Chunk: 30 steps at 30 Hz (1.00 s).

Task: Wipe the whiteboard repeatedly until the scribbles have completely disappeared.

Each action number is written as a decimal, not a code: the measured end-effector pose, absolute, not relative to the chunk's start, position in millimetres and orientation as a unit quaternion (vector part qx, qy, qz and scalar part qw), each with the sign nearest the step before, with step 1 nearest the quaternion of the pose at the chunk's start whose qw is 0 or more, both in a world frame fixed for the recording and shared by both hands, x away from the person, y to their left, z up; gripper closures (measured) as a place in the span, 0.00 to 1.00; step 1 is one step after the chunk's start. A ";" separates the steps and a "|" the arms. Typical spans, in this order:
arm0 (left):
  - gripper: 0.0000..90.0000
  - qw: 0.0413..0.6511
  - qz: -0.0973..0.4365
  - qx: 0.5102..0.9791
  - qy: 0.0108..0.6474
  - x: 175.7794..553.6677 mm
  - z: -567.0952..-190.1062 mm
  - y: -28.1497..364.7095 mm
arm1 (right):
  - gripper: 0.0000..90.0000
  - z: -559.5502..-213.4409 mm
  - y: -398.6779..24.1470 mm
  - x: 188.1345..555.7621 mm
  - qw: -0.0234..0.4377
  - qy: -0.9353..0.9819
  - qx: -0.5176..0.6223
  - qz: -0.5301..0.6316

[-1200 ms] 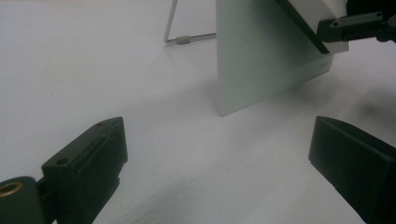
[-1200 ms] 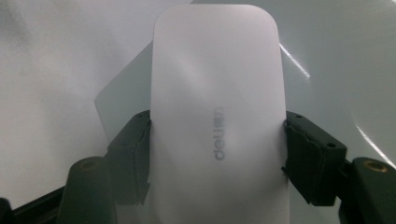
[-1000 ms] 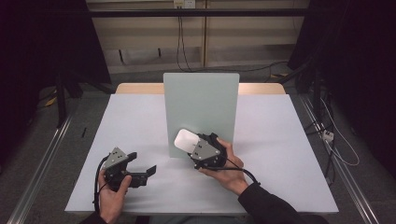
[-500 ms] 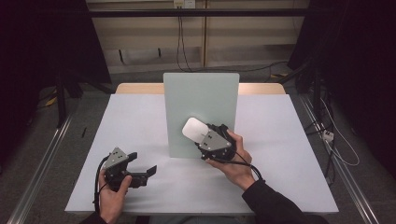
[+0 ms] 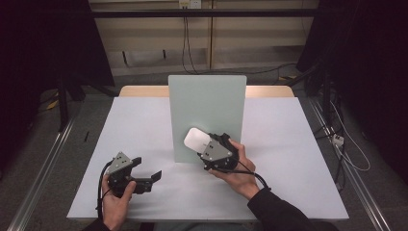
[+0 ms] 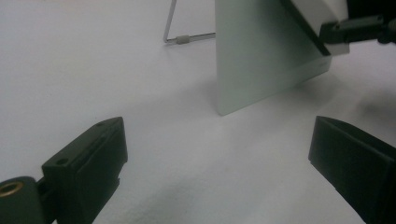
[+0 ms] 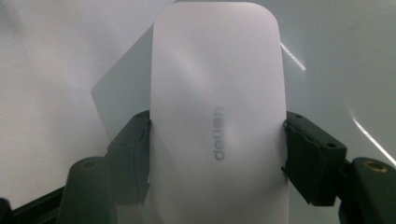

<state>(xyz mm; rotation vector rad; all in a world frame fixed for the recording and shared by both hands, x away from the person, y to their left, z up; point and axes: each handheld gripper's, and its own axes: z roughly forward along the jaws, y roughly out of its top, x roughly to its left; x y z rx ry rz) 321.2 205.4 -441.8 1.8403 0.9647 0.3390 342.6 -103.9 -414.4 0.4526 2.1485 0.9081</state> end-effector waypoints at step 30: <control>0.05 0.495 0.140 0.760 0.398 321.4 -441.9 205.1 | 0.35 -406.7 -117.2 343.2 0.377 0.837 0.184 0.350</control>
